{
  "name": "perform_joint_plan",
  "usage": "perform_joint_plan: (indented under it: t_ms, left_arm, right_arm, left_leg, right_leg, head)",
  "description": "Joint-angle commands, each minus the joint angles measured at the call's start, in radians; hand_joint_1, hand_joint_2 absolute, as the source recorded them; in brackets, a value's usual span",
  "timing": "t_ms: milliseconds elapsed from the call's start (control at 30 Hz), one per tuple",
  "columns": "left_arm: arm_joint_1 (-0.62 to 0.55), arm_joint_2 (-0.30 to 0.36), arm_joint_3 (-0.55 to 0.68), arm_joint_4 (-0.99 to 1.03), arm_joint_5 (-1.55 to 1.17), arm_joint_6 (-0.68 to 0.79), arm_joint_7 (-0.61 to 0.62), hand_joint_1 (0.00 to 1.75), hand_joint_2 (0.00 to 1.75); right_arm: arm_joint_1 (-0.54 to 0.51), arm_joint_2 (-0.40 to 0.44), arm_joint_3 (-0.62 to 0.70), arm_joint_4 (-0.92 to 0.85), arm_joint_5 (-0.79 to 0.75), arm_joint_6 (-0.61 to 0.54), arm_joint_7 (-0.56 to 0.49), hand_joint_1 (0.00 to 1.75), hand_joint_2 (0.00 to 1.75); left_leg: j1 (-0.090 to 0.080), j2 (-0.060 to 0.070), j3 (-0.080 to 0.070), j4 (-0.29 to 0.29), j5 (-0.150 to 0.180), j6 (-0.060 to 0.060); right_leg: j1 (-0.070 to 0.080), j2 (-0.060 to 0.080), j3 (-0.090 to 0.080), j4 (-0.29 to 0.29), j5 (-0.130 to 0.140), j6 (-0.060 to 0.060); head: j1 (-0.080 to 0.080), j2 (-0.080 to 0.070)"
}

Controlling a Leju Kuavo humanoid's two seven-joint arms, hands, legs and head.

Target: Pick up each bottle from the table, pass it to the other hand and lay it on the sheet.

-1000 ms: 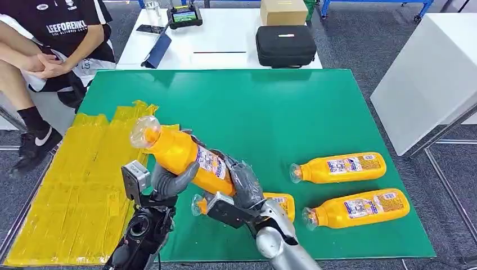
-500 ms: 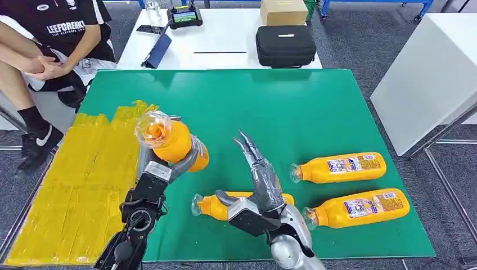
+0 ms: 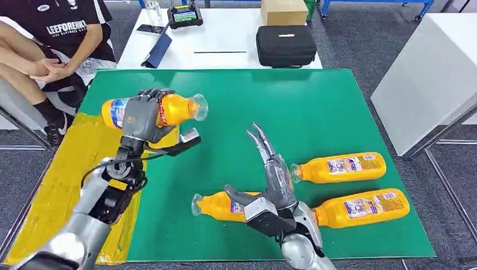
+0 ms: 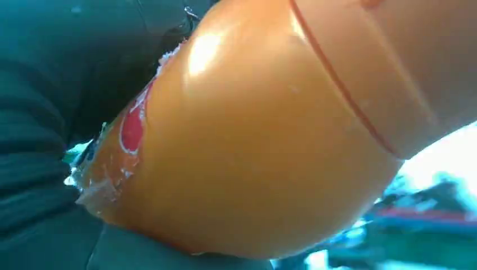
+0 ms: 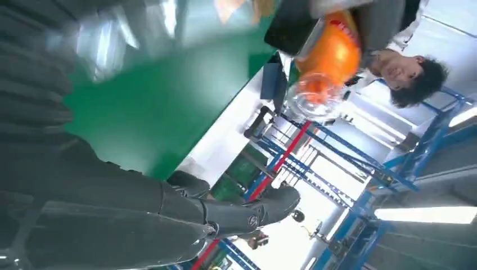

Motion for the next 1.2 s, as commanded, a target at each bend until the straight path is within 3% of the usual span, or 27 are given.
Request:
perform_joint_plan:
  t_ms: [33, 267, 500, 933, 1167, 1200]
  left_arm:
    - [-0.364, 0.123, -0.353, 0.59, -0.009, -0.157, 0.028, 1.75, 1.75]
    - [-0.402, 0.121, -0.264, 0.683, 0.007, -0.478, -0.045, 1.75, 1.75]
    - [-0.403, 0.097, -0.207, 0.697, 0.053, -0.595, -0.118, 1.75, 1.75]
    - [-0.388, 0.087, -0.147, 0.696, 0.11, -0.63, -0.169, 1.75, 1.75]
    - [-0.34, 0.05, -0.022, 0.669, 0.263, -0.62, -0.287, 1.75, 1.75]
    - [-0.333, 0.047, -0.019, 0.667, 0.269, -0.619, -0.289, 1.59, 1.75]
  right_arm:
    - [-0.011, -0.05, -0.006, -0.02, -0.003, -0.008, -0.014, 0.0, 1.75]
    - [0.004, -0.04, -0.041, -0.053, 0.103, 0.072, 0.065, 0.0, 1.75]
    - [0.01, -0.026, -0.06, -0.048, 0.124, 0.097, 0.076, 0.0, 1.75]
    - [0.003, -0.028, -0.055, -0.036, 0.181, 0.14, 0.112, 0.0, 1.75]
    - [-0.005, -0.041, -0.047, -0.029, 0.281, 0.215, 0.179, 0.0, 1.75]
    - [-0.008, -0.046, -0.043, -0.027, 0.302, 0.233, 0.194, 0.0, 1.75]
  left_leg:
    - [0.003, -0.002, 0.003, 0.002, -0.002, -0.006]
    - [0.003, 0.004, 0.002, 0.002, -0.003, -0.004]
    - [0.002, 0.0, 0.0, 0.002, -0.002, -0.003]
    - [0.002, 0.001, 0.0, 0.001, -0.001, -0.003]
    - [0.004, -0.001, 0.003, 0.002, -0.003, -0.005]
    - [0.002, 0.0, 0.001, 0.0, -0.001, -0.003]
  right_leg:
    - [0.003, -0.004, 0.005, 0.001, -0.003, -0.001]
    - [0.002, 0.003, 0.003, 0.002, -0.002, -0.001]
    - [0.002, 0.0, 0.001, 0.001, -0.001, -0.001]
    - [0.001, 0.001, 0.001, 0.0, -0.001, -0.001]
    - [0.003, -0.002, 0.005, 0.0, -0.003, -0.001]
    - [0.001, 0.0, 0.002, 0.0, -0.001, 0.0]
  head:
    - [0.0, 0.0]
    - [0.001, 0.0]
    - [0.0, 0.0]
    - [0.001, 0.0]
    - [0.001, 0.0]
    - [0.001, 0.0]
